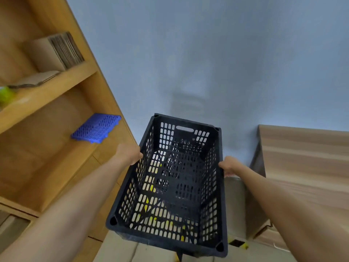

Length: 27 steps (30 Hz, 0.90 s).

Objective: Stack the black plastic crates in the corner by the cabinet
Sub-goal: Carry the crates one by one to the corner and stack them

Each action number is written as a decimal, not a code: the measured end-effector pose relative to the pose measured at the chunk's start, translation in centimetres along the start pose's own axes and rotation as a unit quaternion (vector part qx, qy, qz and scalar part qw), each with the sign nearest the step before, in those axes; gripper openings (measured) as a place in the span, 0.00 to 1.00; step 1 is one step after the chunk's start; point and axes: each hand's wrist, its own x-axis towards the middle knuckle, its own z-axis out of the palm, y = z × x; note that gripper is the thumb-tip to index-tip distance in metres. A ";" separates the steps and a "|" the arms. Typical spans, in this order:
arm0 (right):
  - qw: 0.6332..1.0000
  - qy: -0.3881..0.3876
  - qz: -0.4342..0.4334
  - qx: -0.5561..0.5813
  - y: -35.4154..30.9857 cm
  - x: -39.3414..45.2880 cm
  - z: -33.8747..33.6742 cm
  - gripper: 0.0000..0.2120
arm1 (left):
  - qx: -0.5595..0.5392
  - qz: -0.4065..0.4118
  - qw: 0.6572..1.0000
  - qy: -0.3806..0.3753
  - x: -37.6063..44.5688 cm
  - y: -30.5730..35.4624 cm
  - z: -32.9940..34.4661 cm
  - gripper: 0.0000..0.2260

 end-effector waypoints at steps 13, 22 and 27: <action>0.993 0.049 0.084 -0.066 -6.2 10.8 -3.1 0.15 | -0.071 0.091 0.993 0.005 19.2 0.4 -2.0 0.16; 0.989 0.025 0.101 -0.108 -7.8 17.9 -2.8 0.17 | -0.051 0.119 0.991 -0.027 28.7 1.9 -0.8 0.11; 0.989 0.011 0.097 -0.108 -7.5 21.8 -4.1 0.15 | -0.058 0.115 0.989 -0.078 31.8 3.3 -0.1 0.11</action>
